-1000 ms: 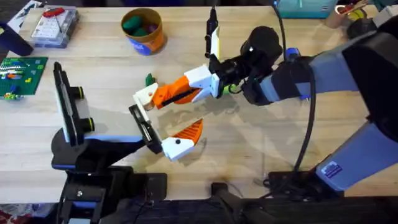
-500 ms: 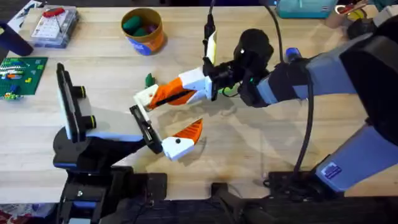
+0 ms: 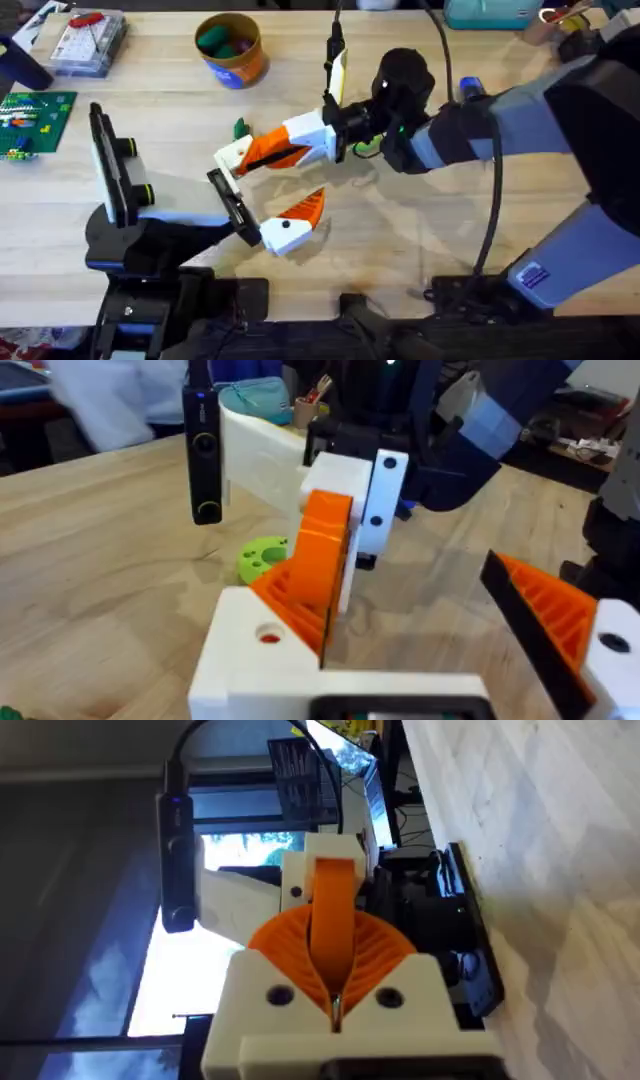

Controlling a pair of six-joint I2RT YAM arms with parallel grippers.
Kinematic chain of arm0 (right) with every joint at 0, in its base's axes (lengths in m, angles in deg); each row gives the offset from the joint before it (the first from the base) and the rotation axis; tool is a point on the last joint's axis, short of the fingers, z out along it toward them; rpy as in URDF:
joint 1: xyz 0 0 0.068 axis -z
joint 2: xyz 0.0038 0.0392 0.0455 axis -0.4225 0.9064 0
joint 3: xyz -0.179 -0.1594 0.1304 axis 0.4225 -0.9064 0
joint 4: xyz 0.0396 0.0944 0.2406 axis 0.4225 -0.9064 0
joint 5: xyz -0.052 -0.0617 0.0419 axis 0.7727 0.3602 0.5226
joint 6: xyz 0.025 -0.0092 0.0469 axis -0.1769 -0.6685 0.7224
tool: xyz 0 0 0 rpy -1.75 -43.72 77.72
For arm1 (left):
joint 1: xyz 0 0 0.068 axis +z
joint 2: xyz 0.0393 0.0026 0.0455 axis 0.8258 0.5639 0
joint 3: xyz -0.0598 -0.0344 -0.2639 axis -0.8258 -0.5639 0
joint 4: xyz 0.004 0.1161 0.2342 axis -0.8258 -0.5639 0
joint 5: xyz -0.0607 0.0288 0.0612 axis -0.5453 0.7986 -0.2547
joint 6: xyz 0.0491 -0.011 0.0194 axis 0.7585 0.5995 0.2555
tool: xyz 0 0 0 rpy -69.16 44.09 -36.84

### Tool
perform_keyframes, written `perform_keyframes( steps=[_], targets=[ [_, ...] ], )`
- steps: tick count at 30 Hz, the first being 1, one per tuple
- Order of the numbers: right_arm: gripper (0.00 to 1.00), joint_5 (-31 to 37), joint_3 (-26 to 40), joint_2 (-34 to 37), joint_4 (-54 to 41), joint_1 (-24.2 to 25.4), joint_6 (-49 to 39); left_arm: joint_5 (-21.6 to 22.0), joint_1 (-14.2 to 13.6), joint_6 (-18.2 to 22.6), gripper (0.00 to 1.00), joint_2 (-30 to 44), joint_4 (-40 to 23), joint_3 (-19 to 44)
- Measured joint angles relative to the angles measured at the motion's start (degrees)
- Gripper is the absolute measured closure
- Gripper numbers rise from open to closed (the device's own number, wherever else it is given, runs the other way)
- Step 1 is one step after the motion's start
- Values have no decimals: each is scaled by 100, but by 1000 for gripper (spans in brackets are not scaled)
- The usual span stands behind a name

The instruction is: Pick up the gripper from the table and insert it into the empty holder that is missing its gripper. Then pick up a screw, insert it into the mounting hole, and use the screwdriver to tighten it. Finally, clean up the table by picking up the vegetable and placing it into the bucket.

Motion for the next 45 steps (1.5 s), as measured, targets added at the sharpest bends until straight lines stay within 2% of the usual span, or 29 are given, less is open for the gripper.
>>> perform_keyframes(
  steps=[6,13,25,35,45],
  targets=[
    [989,4,15,0,-135,-24,-5,1,0,-8,14,0,-19,0],
    [989,-243,350,-4,-859,-22,-189,42,0,-36,14,1,-59,0],
    [989,-428,652,-10,-1811,-1,-973,98,22,-35,14,2,-63,0],
    [989,-600,680,-9,-1933,171,-1286,-30,9,-30,14,1,-66,0],
    [989,-514,689,-10,-1943,91,-1286,29,20,-25,14,2,-69,0]
  ],
)
